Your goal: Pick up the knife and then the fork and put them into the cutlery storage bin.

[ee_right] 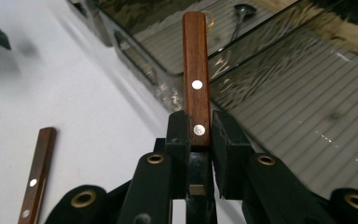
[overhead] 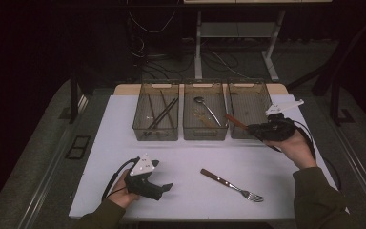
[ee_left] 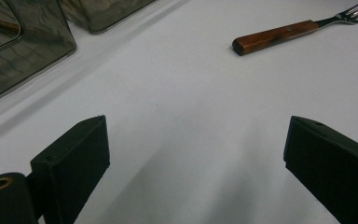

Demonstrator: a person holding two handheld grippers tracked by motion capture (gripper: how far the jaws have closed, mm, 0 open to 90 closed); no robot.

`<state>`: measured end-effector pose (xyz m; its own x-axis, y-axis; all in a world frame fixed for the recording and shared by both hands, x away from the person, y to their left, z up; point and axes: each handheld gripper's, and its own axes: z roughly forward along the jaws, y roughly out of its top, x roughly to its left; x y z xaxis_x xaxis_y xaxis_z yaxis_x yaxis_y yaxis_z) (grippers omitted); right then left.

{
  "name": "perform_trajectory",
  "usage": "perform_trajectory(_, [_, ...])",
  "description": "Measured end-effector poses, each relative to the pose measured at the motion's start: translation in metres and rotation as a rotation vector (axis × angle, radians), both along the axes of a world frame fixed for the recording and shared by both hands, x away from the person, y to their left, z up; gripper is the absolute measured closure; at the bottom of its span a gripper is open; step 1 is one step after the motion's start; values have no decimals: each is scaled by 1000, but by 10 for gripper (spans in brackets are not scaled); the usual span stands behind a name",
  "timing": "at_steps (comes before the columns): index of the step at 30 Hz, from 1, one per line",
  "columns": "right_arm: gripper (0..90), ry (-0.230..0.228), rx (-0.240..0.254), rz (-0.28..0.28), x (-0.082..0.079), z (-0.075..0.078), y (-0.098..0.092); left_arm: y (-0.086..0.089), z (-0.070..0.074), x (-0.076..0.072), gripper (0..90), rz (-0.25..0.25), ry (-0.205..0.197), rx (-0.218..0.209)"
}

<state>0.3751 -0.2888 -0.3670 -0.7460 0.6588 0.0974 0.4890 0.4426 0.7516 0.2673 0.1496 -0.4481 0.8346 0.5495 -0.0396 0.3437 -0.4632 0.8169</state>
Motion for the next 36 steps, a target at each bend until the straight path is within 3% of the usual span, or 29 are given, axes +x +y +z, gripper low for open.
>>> perform_trajectory(16, [777,8,-31,-108,41,21,-15,0,0,0,59,2,2,-8])
perform_trajectory(30, [777,64,-13,-282,86,20,-31,0,1,-1,59,-5,-6,-4])
perform_trajectory(36, [777,93,-50,-329,103,16,-29,0,2,-2,59,-6,-11,-2])
